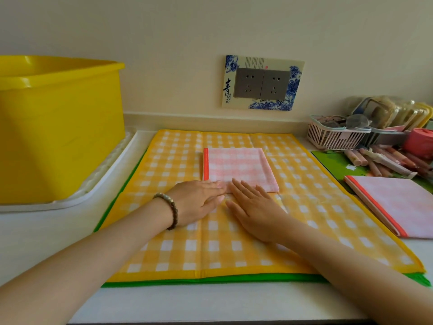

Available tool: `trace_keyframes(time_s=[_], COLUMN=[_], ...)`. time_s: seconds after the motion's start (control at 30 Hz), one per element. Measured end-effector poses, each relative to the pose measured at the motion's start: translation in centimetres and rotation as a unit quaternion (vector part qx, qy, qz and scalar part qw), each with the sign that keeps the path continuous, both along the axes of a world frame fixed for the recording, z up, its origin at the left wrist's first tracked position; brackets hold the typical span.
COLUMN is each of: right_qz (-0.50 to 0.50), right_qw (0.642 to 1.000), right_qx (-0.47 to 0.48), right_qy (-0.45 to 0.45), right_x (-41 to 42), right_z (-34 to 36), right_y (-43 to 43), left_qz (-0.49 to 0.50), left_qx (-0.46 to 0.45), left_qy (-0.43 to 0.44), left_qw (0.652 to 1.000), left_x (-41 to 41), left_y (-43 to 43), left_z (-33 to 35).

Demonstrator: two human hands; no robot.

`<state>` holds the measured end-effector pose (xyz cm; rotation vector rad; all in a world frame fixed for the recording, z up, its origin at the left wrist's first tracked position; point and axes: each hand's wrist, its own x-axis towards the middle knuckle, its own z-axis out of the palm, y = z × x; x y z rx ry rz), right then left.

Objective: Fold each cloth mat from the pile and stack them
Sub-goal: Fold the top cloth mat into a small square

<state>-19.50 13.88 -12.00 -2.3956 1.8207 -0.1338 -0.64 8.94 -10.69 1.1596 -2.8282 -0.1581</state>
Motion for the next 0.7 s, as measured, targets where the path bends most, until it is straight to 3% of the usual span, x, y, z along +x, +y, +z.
trace_keyframes(time_s=[0.37,0.7], right_qz=[-0.038,-0.055], right_qw=[0.999,0.998], right_qx=[0.013,0.021], right_qy=[0.008,-0.024], right_x=[-5.9,-6.5], right_z=[0.7,0.7], right_y=[1.5,1.0], left_qz=[-0.018,0.094], left_qx=[0.051,0.063], left_qy=[0.002,0.063], left_qw=[0.999,0.992], left_x=[1.4,-4.0], left_y=[-0.7,-6.6], left_z=[0.2,2.5])
